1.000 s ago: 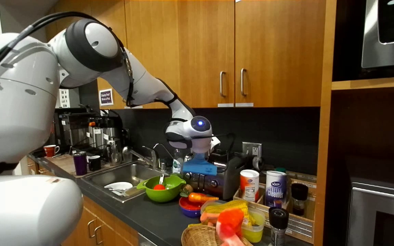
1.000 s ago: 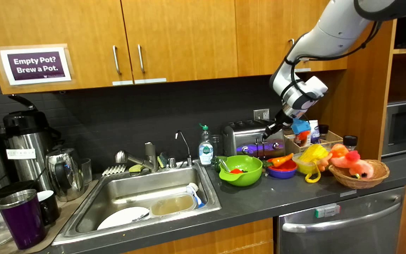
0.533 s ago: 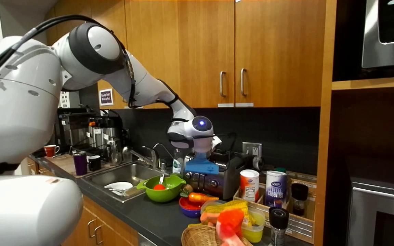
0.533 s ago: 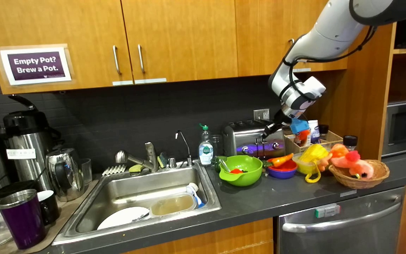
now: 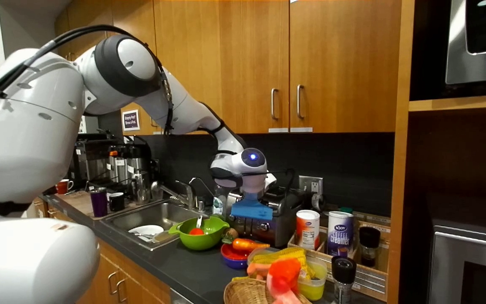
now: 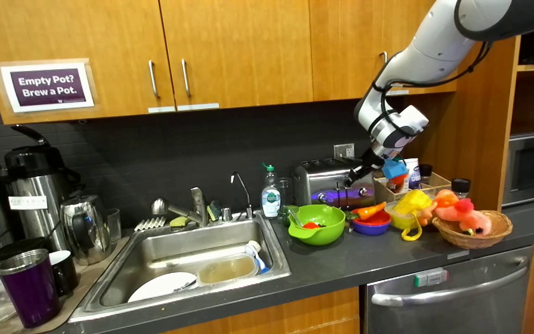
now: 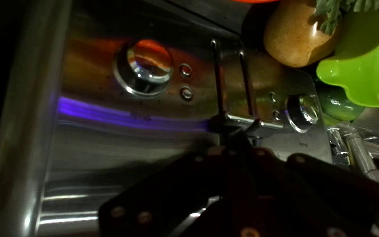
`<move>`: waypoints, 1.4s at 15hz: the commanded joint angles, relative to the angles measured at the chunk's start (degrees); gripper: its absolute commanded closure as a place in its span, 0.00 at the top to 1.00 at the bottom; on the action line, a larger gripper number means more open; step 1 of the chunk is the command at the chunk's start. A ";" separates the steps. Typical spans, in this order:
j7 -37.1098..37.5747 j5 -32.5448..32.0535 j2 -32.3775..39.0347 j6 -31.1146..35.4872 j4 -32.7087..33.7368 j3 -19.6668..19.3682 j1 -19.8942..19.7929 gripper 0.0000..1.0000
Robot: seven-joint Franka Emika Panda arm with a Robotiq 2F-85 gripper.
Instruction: Push down the right switch of the toaster
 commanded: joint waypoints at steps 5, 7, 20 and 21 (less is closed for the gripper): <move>0.85 -0.12 2.40 -0.73 2.11 4.19 -4.20 0.00; 1.86 -3.58 1.57 1.94 2.28 13.15 -12.40 0.00; 3.17 -2.70 3.71 -0.88 3.05 9.88 -10.25 0.00; 3.19 -2.74 3.67 -0.86 3.02 9.86 -10.27 0.00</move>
